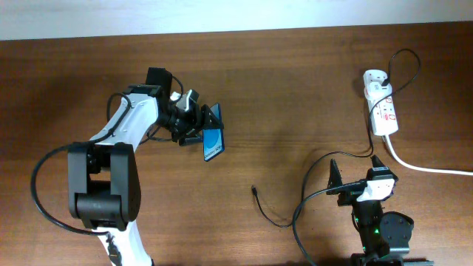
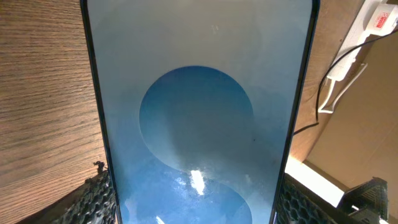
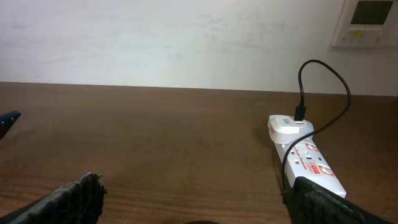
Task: Plug charger to phone and switch on socket
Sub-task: 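Lift the phone with the left gripper and tilt it upright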
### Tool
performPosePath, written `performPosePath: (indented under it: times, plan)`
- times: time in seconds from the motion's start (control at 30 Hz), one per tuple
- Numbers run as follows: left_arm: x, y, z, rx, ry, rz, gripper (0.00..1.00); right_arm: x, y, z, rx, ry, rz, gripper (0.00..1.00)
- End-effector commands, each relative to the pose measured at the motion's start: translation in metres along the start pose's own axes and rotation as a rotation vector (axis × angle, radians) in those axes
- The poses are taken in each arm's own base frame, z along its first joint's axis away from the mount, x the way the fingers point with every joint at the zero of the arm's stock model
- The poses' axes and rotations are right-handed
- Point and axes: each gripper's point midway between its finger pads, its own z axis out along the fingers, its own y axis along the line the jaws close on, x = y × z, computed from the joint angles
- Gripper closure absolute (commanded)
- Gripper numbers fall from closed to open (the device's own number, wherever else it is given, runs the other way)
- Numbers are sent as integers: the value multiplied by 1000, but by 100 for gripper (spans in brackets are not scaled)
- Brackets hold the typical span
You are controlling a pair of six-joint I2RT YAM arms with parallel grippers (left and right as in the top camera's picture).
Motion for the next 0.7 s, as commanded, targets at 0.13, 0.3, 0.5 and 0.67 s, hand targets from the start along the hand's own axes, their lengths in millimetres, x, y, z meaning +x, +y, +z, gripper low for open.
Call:
performPosePath:
  times: [0.13, 0.3, 0.5, 0.67]
  plan:
    - [0, -21, -2, 98, 21, 7, 44, 3, 1, 0, -1, 7, -2, 2]
    - [1, -24, -3, 121, 30, 6, 45, 3, 1, 0, -1, 7, -2, 2]
    - [4, -30, -4, 156, 43, 5, 45, 3, 1, 0, -1, 7, -2, 1]
    - [7, -41, -6, 223, 65, 5, 45, 3, 1, 0, -1, 7, -2, 2]
